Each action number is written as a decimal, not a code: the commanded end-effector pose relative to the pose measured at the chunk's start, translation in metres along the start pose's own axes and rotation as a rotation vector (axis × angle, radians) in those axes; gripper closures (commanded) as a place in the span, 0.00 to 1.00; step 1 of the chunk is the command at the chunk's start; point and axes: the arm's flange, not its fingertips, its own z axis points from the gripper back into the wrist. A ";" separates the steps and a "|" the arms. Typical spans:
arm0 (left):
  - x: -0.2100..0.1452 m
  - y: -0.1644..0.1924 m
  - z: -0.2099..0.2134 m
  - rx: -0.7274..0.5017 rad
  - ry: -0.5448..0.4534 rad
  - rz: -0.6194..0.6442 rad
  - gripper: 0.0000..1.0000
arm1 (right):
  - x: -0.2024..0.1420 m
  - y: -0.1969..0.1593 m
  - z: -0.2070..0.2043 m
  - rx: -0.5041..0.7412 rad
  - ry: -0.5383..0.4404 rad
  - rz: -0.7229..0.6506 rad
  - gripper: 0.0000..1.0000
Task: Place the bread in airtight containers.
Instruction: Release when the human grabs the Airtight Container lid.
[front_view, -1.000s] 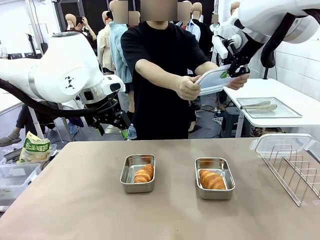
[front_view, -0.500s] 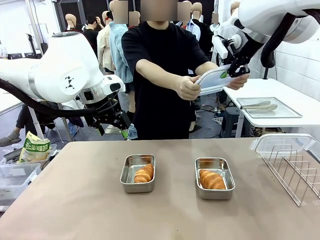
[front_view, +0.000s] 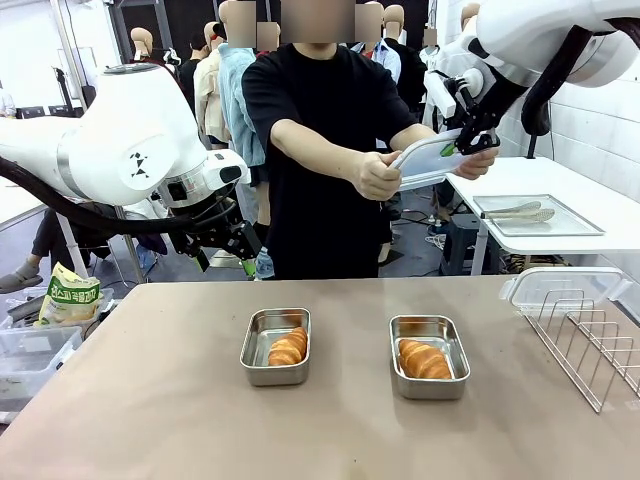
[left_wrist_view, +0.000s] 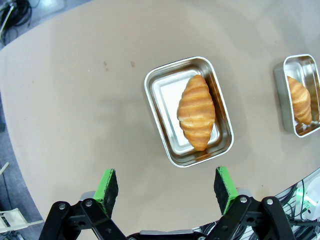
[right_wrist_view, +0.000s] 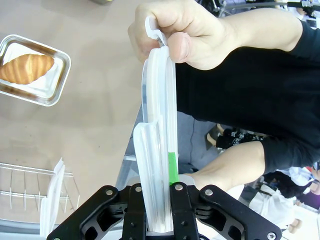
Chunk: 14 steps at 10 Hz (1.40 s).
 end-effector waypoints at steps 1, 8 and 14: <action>0.000 0.001 0.001 -0.001 -0.001 0.010 0.00 | -0.002 0.002 -0.001 -0.014 -0.023 -0.004 1.00; 0.000 0.001 0.001 -0.001 -0.001 0.010 0.00 | -0.002 0.002 -0.001 -0.014 -0.023 -0.004 1.00; 0.000 0.001 0.001 -0.001 -0.001 0.010 0.00 | 0.001 0.000 0.001 0.004 -0.021 0.001 0.87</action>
